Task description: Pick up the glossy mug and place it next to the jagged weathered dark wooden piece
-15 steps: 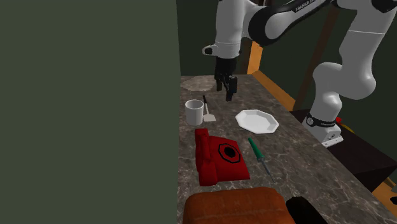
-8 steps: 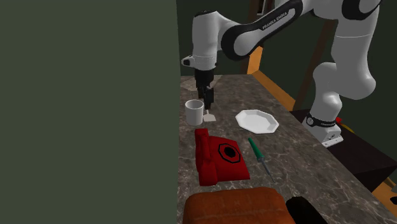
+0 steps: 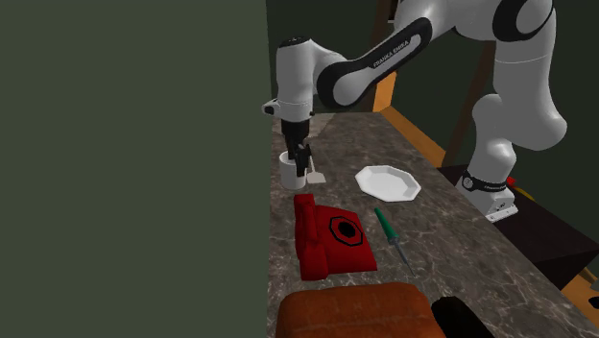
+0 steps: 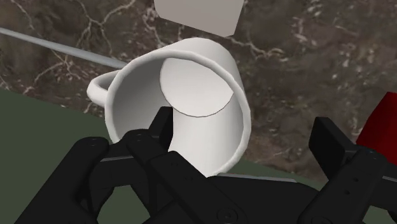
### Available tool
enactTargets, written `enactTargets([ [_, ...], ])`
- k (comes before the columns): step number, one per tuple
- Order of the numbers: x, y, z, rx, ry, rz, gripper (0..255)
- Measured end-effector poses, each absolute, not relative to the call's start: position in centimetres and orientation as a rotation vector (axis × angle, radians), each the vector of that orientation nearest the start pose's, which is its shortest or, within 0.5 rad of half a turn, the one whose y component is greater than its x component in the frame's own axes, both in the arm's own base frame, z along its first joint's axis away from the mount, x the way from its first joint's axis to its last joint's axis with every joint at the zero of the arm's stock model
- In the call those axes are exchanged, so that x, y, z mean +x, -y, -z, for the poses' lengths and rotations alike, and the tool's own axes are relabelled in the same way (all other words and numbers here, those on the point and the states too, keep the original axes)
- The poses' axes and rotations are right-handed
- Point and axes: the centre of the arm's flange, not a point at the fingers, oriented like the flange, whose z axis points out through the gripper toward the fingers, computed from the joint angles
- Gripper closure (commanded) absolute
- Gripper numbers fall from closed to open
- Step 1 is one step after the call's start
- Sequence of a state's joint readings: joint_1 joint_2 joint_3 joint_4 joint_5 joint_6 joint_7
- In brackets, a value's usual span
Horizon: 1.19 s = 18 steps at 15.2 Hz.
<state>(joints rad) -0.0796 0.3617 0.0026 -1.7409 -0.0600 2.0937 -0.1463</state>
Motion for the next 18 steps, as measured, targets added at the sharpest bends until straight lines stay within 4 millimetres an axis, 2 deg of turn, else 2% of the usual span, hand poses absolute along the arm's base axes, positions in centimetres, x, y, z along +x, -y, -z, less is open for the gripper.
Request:
enactTargets([
  [3,64.8,5.1,-35.2,-3.187,0.158,-0.023,0],
  [9,64.7,5.4,-34.8,-3.187,0.158,-0.023,0],
  [10,64.7,5.4,-34.8,-3.187,0.158,-0.023,255],
  [18,64.7,5.3,-34.8,-3.187,0.159,-0.023,255],
])
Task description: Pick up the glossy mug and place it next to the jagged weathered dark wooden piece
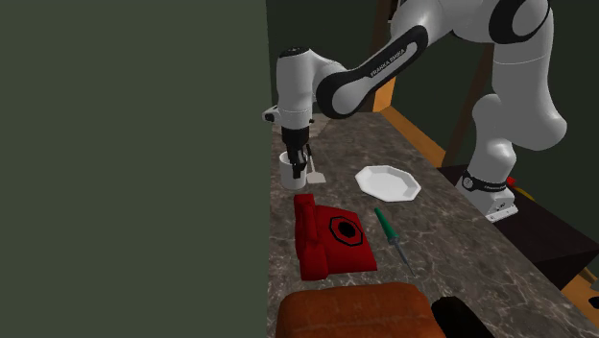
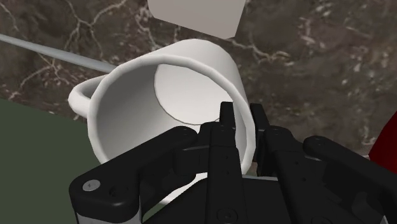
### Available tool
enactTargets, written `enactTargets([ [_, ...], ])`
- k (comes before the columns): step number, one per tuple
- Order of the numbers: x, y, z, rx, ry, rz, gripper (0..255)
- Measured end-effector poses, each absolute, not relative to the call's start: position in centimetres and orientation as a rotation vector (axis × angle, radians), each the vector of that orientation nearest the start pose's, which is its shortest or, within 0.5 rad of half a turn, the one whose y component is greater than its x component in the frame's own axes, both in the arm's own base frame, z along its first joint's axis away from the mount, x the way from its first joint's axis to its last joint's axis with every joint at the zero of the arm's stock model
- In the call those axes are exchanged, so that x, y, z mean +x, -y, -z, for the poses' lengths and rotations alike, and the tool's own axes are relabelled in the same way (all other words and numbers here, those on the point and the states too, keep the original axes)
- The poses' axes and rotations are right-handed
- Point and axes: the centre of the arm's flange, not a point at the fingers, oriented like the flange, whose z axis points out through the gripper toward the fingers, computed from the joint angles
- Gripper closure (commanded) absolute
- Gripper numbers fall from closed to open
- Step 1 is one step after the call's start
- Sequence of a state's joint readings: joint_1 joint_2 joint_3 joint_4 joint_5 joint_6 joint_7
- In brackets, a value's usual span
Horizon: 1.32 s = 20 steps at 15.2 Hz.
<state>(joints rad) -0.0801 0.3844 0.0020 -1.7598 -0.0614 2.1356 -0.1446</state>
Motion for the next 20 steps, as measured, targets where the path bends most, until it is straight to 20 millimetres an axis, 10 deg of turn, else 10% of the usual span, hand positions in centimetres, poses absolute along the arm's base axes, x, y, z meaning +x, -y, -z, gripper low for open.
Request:
enactTargets([
  [20,64.7,5.3,-43.8,-3.187,0.158,-0.022,255],
])
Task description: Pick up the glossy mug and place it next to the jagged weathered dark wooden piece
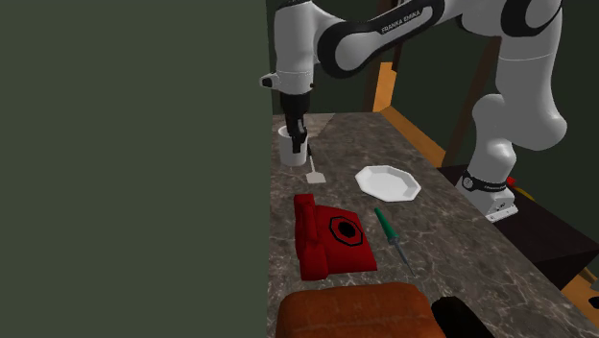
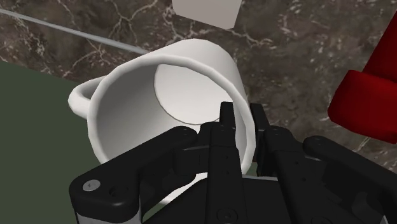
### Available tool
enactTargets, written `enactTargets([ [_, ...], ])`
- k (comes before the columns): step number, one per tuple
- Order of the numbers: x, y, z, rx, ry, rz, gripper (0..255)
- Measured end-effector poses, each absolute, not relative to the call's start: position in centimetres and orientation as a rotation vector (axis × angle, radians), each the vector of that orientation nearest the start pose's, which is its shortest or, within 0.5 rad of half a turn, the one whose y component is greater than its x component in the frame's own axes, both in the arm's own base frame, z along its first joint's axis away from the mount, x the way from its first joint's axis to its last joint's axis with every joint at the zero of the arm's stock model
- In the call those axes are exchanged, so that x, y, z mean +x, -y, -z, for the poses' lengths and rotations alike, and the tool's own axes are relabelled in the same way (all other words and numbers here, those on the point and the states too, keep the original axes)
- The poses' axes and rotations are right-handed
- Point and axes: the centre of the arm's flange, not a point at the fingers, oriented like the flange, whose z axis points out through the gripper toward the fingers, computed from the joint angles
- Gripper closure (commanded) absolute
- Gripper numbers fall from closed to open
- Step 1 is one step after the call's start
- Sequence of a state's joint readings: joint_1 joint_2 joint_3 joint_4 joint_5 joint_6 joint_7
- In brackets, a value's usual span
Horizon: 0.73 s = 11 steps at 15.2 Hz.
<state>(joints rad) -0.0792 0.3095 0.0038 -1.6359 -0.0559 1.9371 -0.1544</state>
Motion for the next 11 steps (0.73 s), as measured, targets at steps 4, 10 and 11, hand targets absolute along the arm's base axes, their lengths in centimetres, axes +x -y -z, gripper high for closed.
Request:
enactTargets([
  [4,64.9,5.3,-45.9,-3.187,0.158,-0.022,255],
  [10,64.8,5.5,-49.0,-3.187,0.158,-0.023,255],
  [11,64.6,5.5,-49.6,-3.187,0.158,-0.022,255],
])
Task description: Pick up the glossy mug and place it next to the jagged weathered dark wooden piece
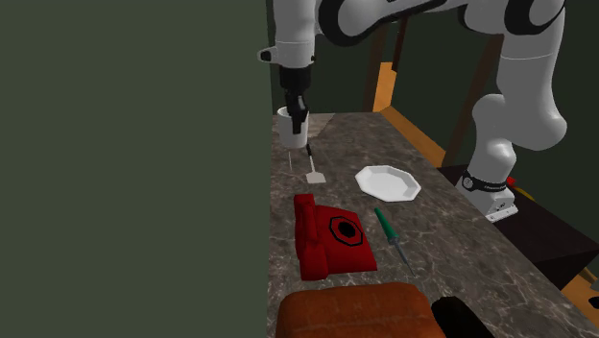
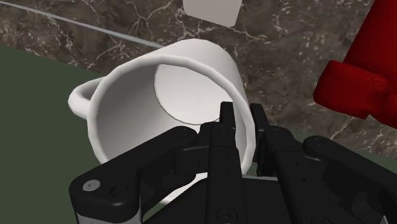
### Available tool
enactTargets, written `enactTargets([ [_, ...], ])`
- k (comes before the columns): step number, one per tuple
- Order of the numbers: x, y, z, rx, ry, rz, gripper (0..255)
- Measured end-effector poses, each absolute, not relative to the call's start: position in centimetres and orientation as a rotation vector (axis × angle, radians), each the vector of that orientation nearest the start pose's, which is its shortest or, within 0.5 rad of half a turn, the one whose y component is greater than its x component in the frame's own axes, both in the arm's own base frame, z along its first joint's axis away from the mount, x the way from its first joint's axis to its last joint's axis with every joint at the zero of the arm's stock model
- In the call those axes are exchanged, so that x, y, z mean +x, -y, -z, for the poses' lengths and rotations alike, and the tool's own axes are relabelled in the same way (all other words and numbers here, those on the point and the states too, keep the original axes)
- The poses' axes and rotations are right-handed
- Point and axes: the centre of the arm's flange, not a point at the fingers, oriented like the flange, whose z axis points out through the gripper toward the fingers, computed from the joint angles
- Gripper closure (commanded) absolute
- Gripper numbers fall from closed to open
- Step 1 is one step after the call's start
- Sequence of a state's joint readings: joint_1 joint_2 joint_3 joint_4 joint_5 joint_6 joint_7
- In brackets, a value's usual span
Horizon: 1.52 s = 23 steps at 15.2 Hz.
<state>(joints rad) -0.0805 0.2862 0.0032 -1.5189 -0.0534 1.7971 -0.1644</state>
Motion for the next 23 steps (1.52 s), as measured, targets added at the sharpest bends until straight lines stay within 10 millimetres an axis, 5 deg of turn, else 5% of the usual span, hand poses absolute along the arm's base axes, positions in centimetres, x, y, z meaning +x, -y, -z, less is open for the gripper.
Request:
enactTargets([
  [6,63.8,4.1,-52.1,-3.187,0.159,-0.023,255],
  [23,50.0,-13.2,-52.2,-3.187,0.16,-0.023,255],
])
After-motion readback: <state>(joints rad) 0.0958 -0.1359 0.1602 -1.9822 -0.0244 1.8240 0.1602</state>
